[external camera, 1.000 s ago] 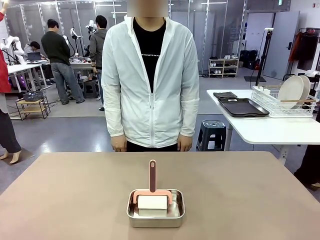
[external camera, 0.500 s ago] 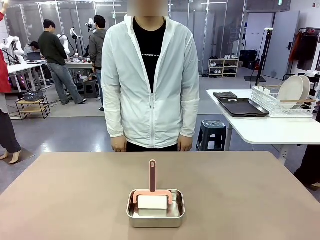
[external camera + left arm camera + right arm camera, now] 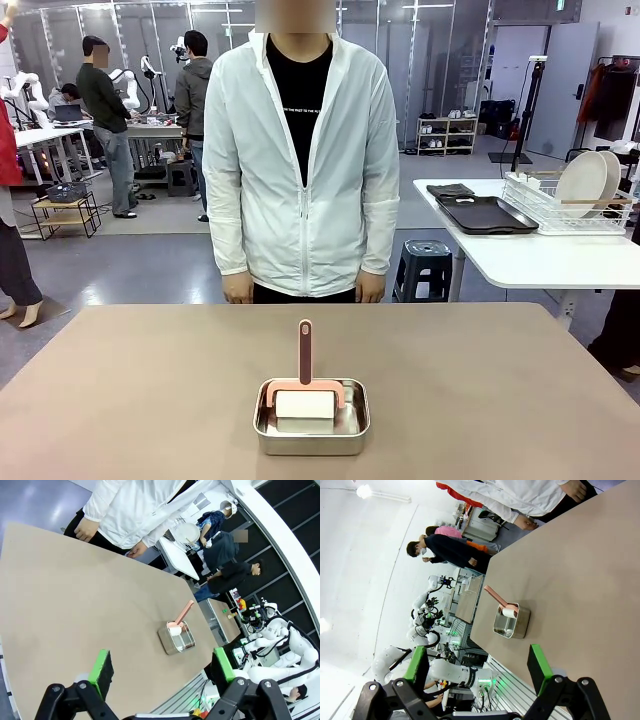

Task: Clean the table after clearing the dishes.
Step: Place the Lint Roller back on top of the Airtight Container.

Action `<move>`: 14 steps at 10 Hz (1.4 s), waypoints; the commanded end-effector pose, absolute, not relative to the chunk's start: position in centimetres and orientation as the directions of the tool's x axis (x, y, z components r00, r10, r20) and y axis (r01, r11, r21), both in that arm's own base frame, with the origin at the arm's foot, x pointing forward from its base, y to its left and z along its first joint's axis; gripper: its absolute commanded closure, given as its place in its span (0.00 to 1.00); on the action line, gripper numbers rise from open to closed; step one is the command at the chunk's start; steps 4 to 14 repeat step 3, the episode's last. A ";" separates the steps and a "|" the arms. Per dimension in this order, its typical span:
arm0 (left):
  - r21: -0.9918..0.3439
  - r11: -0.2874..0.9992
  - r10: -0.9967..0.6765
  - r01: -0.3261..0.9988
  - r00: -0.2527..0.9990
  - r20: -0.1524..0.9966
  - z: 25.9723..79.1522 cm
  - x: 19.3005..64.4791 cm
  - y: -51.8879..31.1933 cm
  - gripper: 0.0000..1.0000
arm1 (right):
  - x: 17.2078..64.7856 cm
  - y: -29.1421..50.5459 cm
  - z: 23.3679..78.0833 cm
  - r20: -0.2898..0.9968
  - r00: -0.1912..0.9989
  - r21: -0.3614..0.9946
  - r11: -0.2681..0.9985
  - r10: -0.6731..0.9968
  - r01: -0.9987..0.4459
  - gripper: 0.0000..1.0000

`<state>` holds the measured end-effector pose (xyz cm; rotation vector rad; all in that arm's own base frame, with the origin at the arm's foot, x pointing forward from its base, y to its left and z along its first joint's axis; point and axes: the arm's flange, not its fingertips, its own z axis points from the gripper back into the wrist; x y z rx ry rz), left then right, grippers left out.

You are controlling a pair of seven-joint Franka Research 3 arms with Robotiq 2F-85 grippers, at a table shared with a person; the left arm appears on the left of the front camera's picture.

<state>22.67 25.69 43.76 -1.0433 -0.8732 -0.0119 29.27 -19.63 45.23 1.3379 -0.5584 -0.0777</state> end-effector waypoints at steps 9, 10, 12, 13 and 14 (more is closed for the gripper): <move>-0.748 0.530 0.396 0.399 0.664 0.635 44.1 22.7 25.8 0.00 | 29.2 -19.4 45.5 0.347 0.865 0.930 0.249 -0.362 -0.269 0.00; -0.748 0.530 0.396 0.399 0.664 0.635 44.1 22.7 25.8 0.00 | 29.2 -19.4 45.5 0.347 0.865 0.930 0.249 -0.362 -0.269 0.00; -0.748 0.530 0.396 0.399 0.664 0.635 44.1 22.7 25.8 0.00 | 29.2 -19.4 45.5 0.347 0.865 0.930 0.249 -0.362 -0.269 0.00; -0.748 0.530 0.396 0.399 0.664 0.635 44.1 22.7 25.8 0.00 | 29.2 -19.4 45.5 0.347 0.865 0.930 0.249 -0.362 -0.269 0.00; -0.748 0.530 0.396 0.399 0.664 0.635 44.1 22.7 25.8 0.00 | 29.2 -19.4 45.5 0.347 0.865 0.930 0.249 -0.362 -0.269 0.00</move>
